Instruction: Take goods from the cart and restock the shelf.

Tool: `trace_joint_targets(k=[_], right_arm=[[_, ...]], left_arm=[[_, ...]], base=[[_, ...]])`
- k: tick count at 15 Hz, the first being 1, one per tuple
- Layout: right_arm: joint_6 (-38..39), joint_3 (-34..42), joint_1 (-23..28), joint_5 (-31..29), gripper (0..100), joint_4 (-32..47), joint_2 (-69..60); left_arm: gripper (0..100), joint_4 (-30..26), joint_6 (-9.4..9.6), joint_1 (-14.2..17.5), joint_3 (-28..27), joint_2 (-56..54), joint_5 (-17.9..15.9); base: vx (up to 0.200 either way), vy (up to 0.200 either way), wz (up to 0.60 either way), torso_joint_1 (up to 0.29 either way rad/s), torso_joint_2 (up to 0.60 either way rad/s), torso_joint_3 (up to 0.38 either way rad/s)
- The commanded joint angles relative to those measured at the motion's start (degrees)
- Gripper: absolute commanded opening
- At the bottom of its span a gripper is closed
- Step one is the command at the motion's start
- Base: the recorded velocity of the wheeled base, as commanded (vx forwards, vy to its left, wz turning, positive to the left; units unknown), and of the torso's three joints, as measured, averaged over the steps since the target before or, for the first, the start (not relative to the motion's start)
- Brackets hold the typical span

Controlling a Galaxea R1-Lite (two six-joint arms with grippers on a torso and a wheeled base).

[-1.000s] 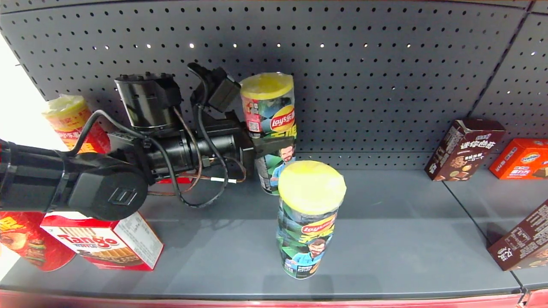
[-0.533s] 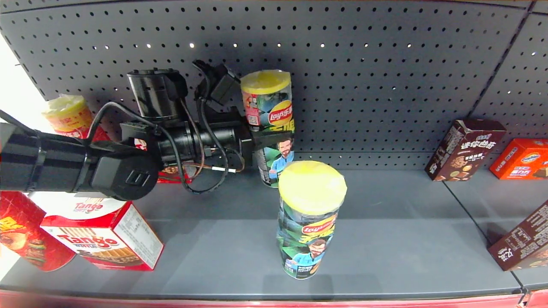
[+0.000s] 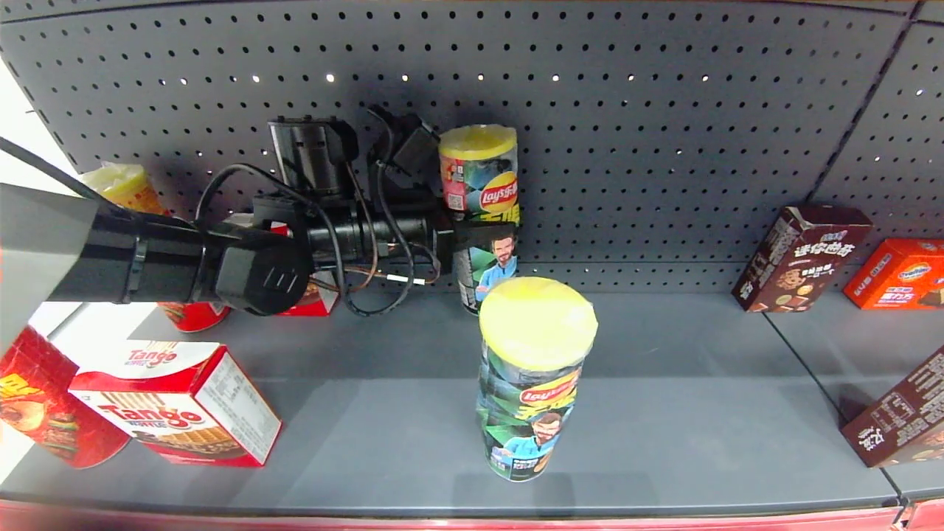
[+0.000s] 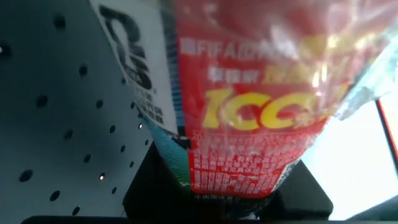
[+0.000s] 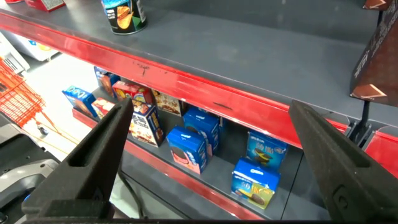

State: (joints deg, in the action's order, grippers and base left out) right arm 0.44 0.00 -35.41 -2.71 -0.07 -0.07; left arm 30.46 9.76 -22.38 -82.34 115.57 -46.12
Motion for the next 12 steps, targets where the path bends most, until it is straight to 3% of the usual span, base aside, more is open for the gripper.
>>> trace_joint_targets(k=[1, 3, 10, 12], right_arm=[[0.0, 0.0, -0.1, 0.0, 100, 0.0, 0.1], [0.0, 0.0, 0.0, 0.0, 100, 0.0, 0.1], [0.0, 0.0, -0.1, 0.0, 100, 0.0, 0.1], [0.0, 0.0, 0.0, 0.0, 100, 0.0, 0.1]], left_arm=[[0, -0.1, 0.61, -0.2, -0.4, 1.5, 0.0], [0, -0.3, 2.28, -0.3, -0.1, 2.3, 0.0], [0, 0.0, 2.72, -0.4, 0.9, 3.4, 0.2], [0, 0.1, 4.03, -0.5, 3.3, 3.3, 0.2]], base=[[0.000, 0.000, 0.00, 0.000, 0.00, 0.000], [0.000, 0.000, 0.00, 0.000, 0.00, 0.000], [0.000, 0.000, 0.00, 0.000, 0.00, 0.000], [0.000, 0.000, 0.00, 0.000, 0.00, 0.000]])
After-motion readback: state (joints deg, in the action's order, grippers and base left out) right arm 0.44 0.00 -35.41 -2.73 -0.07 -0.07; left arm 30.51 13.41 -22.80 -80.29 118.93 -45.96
